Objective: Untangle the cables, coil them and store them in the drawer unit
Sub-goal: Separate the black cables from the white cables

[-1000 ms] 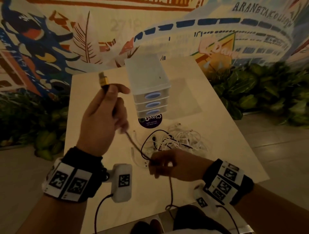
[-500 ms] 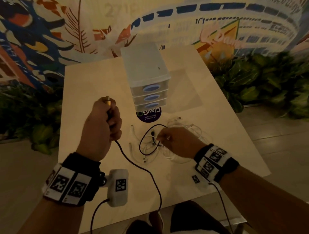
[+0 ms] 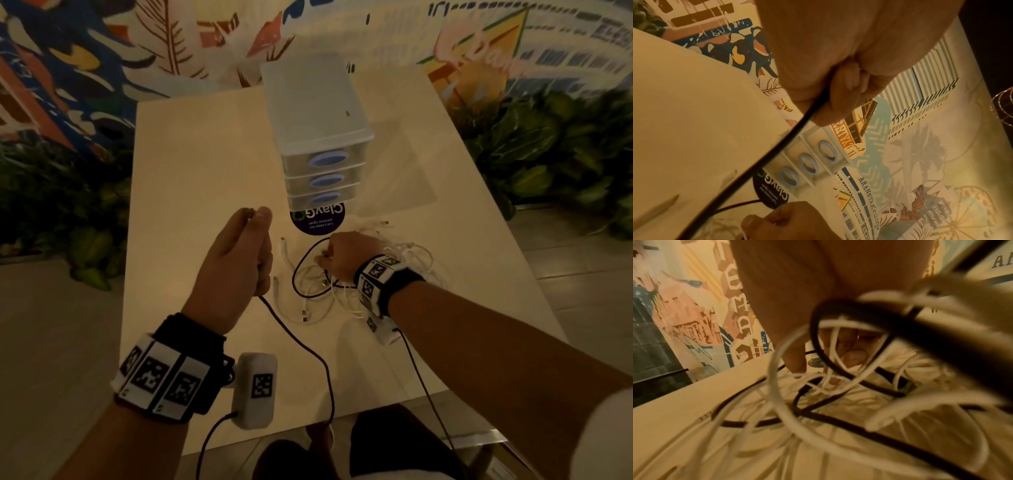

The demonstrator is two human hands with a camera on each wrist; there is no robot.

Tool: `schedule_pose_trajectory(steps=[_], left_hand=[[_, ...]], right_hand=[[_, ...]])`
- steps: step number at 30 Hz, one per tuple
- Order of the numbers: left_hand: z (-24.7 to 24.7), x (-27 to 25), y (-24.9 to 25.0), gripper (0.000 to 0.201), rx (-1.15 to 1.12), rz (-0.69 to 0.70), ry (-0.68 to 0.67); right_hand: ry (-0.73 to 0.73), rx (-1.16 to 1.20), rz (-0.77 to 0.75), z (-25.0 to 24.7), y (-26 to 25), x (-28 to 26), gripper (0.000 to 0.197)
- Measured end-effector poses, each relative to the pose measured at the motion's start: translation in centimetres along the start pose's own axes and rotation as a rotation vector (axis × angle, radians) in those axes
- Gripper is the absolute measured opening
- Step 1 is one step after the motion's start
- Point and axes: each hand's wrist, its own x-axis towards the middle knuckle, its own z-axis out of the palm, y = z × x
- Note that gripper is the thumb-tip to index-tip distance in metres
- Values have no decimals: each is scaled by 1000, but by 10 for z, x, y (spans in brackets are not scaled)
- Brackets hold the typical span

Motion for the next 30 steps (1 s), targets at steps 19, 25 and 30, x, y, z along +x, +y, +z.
schedule_pose_trajectory(steps=[19, 25, 30], left_hand=[[29, 28, -108, 32, 581, -133, -238], [38, 33, -133, 11, 761, -77, -286], [36, 35, -132, 18, 809, -94, -275]], right_hand=[[-43, -13, -175, 0, 8, -72, 26], [15, -91, -97, 11, 0, -63, 21], [64, -9, -67, 19, 1, -61, 23]])
